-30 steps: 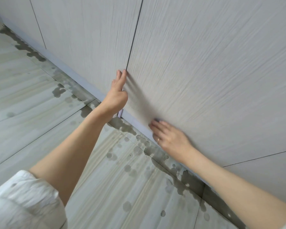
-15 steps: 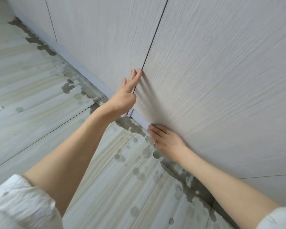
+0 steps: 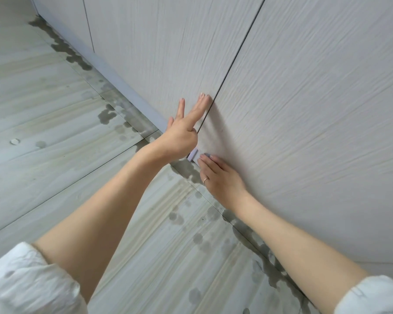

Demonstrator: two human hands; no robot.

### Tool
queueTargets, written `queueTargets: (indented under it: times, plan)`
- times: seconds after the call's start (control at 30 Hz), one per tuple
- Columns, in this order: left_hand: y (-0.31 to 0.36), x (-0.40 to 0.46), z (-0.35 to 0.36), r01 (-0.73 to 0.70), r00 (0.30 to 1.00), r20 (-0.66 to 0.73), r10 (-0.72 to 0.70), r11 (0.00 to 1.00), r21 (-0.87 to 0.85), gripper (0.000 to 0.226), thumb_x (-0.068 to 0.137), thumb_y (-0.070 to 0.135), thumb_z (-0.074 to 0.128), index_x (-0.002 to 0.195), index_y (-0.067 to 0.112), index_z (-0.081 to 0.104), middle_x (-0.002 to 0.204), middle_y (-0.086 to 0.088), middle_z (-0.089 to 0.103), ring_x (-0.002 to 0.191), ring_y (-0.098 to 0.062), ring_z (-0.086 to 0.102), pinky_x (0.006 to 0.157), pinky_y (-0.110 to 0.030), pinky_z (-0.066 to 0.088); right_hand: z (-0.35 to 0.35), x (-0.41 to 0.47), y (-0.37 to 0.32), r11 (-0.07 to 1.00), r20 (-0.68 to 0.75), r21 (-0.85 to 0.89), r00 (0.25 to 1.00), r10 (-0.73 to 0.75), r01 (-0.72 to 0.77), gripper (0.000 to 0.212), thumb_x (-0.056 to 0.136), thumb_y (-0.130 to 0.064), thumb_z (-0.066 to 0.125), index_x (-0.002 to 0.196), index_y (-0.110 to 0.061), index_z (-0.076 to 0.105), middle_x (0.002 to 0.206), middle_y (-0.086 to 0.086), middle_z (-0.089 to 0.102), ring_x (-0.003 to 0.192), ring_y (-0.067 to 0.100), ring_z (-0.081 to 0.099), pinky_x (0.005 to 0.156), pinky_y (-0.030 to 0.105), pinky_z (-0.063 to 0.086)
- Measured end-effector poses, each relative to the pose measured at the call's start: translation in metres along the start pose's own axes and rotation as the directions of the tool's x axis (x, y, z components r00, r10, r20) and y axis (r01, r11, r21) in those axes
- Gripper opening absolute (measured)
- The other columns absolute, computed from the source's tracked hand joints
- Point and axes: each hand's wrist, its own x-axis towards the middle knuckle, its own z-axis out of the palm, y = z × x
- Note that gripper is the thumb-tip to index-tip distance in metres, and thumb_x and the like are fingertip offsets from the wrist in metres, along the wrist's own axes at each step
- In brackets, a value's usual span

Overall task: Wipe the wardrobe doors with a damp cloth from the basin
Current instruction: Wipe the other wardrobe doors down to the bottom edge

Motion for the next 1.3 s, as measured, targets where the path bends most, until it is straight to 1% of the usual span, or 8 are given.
queueTargets:
  times: [0.27,0.47,0.57,0.77,0.9,1.07,1.2,1.3]
  plan:
    - [-0.009,-0.013,0.000,-0.040,0.976,-0.218,0.021,0.996,-0.081,0.083,0.076,-0.022,0.021,0.148,0.018,0.020,0.157,0.005,0.010,0.145,-0.015,-0.012,0.118,-0.042,-0.002,-0.008,0.062,0.014,0.995,-0.129,0.028,0.987,0.094,-0.091,0.023,0.081,-0.009,0.054,0.078,-0.008,0.077,0.099,0.005,0.072,0.099,0.017,0.067,0.085,0.028,0.054]
    - [-0.028,-0.035,0.001,0.074,0.959,-0.270,-0.086,0.996,-0.052,0.076,0.082,-0.018,0.022,0.148,0.018,0.022,0.157,0.009,0.011,0.145,-0.011,-0.009,0.119,-0.038,0.000,0.017,0.043,-0.003,0.976,0.512,-0.204,0.858,0.045,0.071,0.041,0.102,-0.021,0.030,0.140,-0.009,0.039,0.155,0.012,0.014,0.144,0.026,0.003,0.117,0.034,-0.002]
    - [-0.030,-0.042,0.011,0.123,0.959,-0.251,-0.130,0.991,-0.044,0.072,0.085,-0.016,0.023,0.149,0.017,0.022,0.157,0.008,0.011,0.145,-0.012,-0.008,0.115,-0.024,-0.001,0.012,0.034,-0.003,0.979,0.386,-0.200,0.916,0.106,-0.030,0.036,0.098,-0.031,0.041,0.130,-0.021,0.054,0.150,0.003,0.032,0.143,0.017,0.018,0.117,0.027,0.008]
    - [-0.010,-0.057,0.023,0.195,0.954,-0.227,-0.198,0.980,-0.035,0.065,0.091,-0.009,0.025,0.149,0.019,0.024,0.157,0.007,0.014,0.145,-0.011,-0.004,0.111,-0.021,0.002,-0.002,-0.033,0.008,0.968,0.632,-0.126,0.770,-0.089,0.216,0.035,0.098,-0.018,0.036,0.127,-0.012,0.055,0.153,0.013,0.021,0.144,0.030,0.006,0.118,0.038,-0.002]
    - [0.009,-0.074,0.037,0.193,0.962,-0.195,-0.193,0.981,-0.015,0.060,0.093,-0.006,0.026,0.147,0.018,0.027,0.156,0.000,0.020,0.146,-0.015,0.001,0.115,-0.026,0.004,-0.038,-0.089,0.009,0.981,0.627,-0.088,0.775,-0.082,0.175,0.013,0.063,-0.036,0.076,0.075,-0.029,0.076,0.114,-0.001,0.067,0.119,0.015,0.056,0.103,0.027,0.041]
    - [0.043,-0.097,0.071,0.188,0.978,-0.102,-0.184,0.981,0.036,0.057,0.092,-0.007,0.028,0.144,0.015,0.032,0.149,-0.005,0.030,0.142,-0.020,0.018,0.115,-0.036,0.019,-0.062,-0.169,0.007,0.991,0.563,-0.123,0.826,0.023,0.056,0.012,0.056,-0.035,0.084,0.059,-0.030,0.074,0.099,-0.006,0.072,0.104,0.012,0.065,0.090,0.026,0.051]
    - [0.071,-0.108,0.092,0.166,0.986,-0.034,-0.164,0.982,0.089,0.054,0.092,-0.003,0.030,0.141,0.017,0.038,0.139,-0.011,0.041,0.124,-0.034,0.044,0.104,-0.044,0.037,-0.089,-0.217,0.009,0.992,0.574,-0.128,0.816,0.071,0.004,0.016,0.051,-0.037,0.087,0.056,-0.030,0.074,0.091,-0.008,0.073,0.096,0.010,0.067,0.086,0.023,0.053]
    - [0.083,-0.111,0.105,0.150,0.988,0.004,-0.152,0.981,0.126,0.050,0.094,0.001,0.031,0.139,0.020,0.042,0.134,-0.015,0.049,0.083,-0.019,0.057,0.065,-0.016,0.047,-0.106,-0.232,0.013,0.991,0.632,-0.132,0.768,0.106,-0.028,0.023,0.041,-0.042,0.089,0.045,-0.034,0.068,0.070,-0.014,0.070,0.081,0.005,0.068,0.074,0.015,0.052]
